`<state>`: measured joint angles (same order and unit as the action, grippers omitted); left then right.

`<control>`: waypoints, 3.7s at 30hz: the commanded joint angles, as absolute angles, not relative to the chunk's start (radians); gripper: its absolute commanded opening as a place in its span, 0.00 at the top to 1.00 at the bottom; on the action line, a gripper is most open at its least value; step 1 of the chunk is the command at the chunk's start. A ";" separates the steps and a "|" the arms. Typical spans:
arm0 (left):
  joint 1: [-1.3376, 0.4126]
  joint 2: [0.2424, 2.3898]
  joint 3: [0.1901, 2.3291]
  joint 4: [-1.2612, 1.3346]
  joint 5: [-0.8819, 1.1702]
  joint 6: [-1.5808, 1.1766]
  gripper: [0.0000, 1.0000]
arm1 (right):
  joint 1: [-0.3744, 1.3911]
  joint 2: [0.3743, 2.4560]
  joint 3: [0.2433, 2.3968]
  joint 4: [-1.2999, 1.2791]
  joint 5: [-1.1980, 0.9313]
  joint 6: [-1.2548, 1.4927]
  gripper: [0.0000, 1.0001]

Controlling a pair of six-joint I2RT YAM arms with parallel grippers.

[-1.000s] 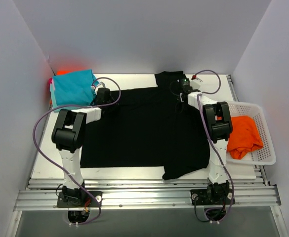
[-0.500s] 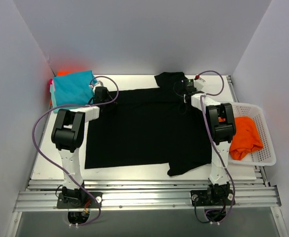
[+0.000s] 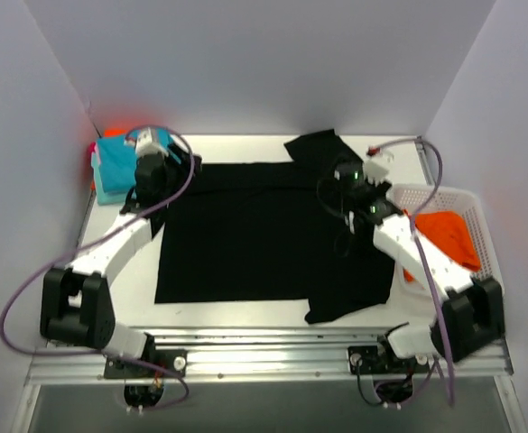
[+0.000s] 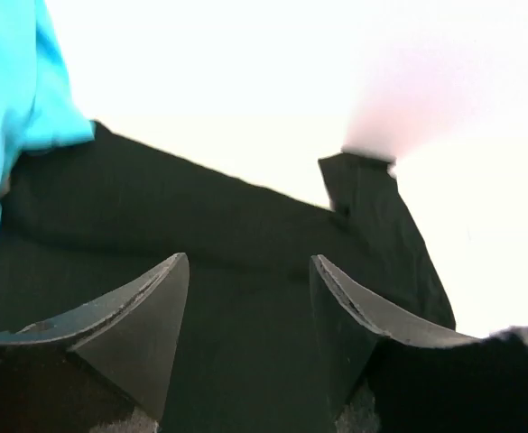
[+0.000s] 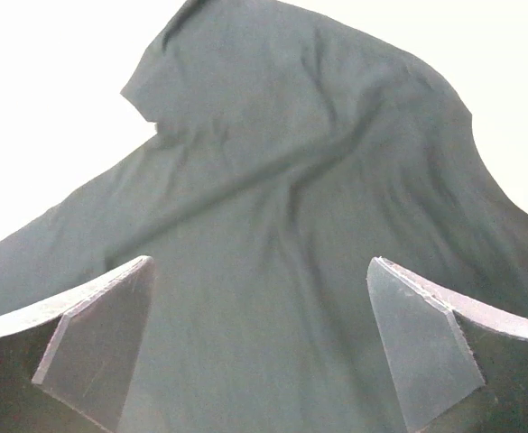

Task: Fold and stack the t-shirts
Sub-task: Flatten the tshirt out, then fold the tshirt

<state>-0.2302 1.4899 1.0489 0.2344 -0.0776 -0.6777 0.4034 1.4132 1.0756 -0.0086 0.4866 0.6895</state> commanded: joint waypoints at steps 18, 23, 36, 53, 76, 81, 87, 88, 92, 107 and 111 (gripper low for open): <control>-0.676 0.819 0.517 -0.173 -0.477 -0.884 0.39 | 1.302 1.075 0.724 -0.857 0.577 1.403 0.04; -0.709 0.756 0.440 -0.176 -0.494 -0.902 0.39 | 1.365 0.808 0.514 -0.741 0.500 1.621 0.05; -0.716 0.894 0.443 -0.048 -0.460 -0.871 0.39 | 1.333 0.966 0.595 -0.827 0.443 1.689 0.10; -0.695 0.893 0.410 -0.017 -0.436 -0.851 0.36 | 0.911 1.114 0.626 -0.735 0.221 1.407 0.14; -0.597 0.916 0.377 0.072 -0.336 -0.847 0.34 | 0.867 1.088 0.480 -0.626 0.156 1.514 0.45; -0.588 0.919 0.379 0.071 -0.333 -0.845 0.34 | 0.824 1.104 0.446 -0.581 0.121 1.463 0.92; -0.575 0.920 0.374 0.072 -0.327 -0.844 0.34 | 0.802 1.131 0.454 -0.577 0.124 1.428 1.00; -0.574 0.922 0.376 0.075 -0.325 -0.844 0.34 | 0.802 1.134 0.459 -0.587 0.129 1.424 1.00; -0.571 0.925 0.374 0.075 -0.325 -0.844 0.34 | 0.801 1.138 0.518 -0.667 0.161 1.407 1.00; -0.523 0.914 0.383 0.060 -0.282 -0.835 0.34 | 0.520 1.922 1.248 -0.523 0.304 0.884 0.10; -0.522 0.876 0.377 0.035 -0.296 -0.831 0.34 | 0.558 1.913 1.232 -0.465 0.310 0.913 0.10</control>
<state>-0.5282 0.9134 0.3706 0.0254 -0.2989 -0.8509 0.5163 1.9163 1.2671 -0.4110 0.2588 0.9581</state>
